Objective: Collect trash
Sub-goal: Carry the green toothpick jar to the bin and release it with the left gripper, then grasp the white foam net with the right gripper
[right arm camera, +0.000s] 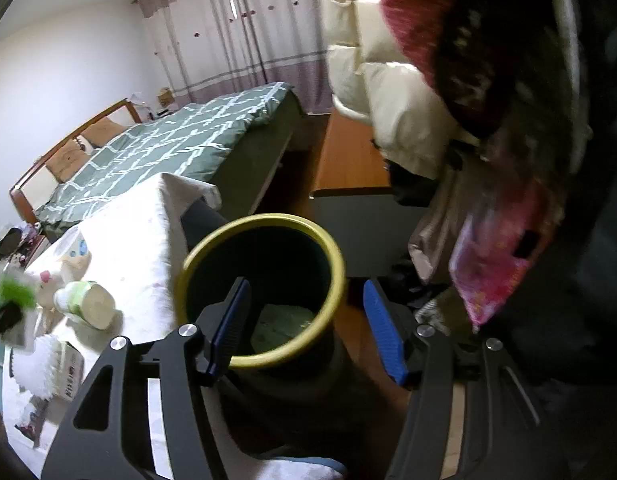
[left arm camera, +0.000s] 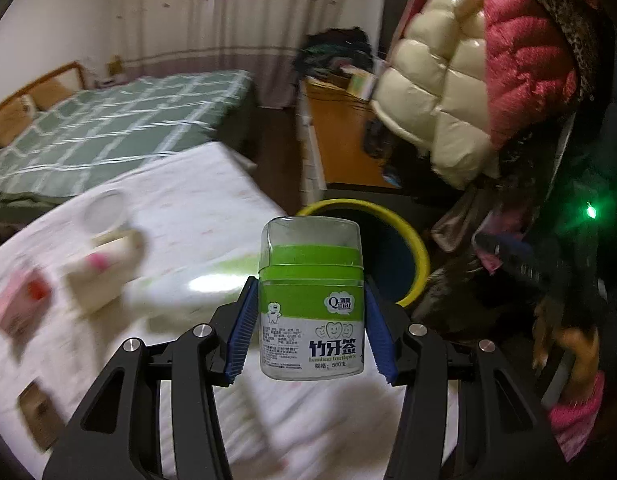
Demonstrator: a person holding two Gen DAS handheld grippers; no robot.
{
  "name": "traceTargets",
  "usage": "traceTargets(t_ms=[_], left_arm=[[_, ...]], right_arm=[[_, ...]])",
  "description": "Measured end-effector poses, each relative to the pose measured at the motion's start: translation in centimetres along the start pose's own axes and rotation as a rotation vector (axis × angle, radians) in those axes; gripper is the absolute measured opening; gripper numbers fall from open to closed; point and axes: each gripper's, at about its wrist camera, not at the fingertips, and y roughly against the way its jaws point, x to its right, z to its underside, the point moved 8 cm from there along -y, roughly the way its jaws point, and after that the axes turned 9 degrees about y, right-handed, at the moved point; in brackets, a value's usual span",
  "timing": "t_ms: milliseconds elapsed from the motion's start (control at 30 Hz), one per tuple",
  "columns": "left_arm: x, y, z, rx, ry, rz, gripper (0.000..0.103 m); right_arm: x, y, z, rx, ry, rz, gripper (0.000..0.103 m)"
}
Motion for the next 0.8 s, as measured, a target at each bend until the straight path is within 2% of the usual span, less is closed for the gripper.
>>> traceTargets(t_ms=[100,200,400,567,600,633,667,800], left_arm=[[3.0,-4.5,-1.2,-0.060,-0.001,0.051,0.051],[5.0,-8.0,-1.5,-0.102,-0.014,0.061,0.051],[7.6,-15.0,-1.6,-0.182,-0.032,0.030,0.051],[8.0,-18.4,-0.9,-0.243,-0.030,0.010,0.051],[8.1,-19.0,-0.9,-0.249,-0.031,0.004,0.057],[8.2,-19.2,-0.7,-0.243,-0.031,0.000,0.078],[8.2,-19.3,-0.8,-0.229,-0.032,-0.003,0.082],[8.8,-18.4,-1.2,-0.191,-0.065,-0.022,0.083]], right_arm=[[0.6,0.0,0.8,-0.012,0.002,0.007,0.057],[1.1,0.0,1.5,-0.019,0.007,0.010,0.057],[2.0,-0.1,2.6,-0.030,-0.008,0.015,0.058],[2.9,-0.2,3.3,-0.045,-0.023,0.019,0.059],[3.0,-0.1,3.4,-0.047,-0.025,0.020,0.059],[3.1,-0.1,3.5,-0.049,-0.028,0.020,0.059],[3.2,-0.1,3.6,-0.050,-0.030,0.021,0.059],[3.2,-0.1,3.7,-0.054,-0.034,0.017,0.059]])
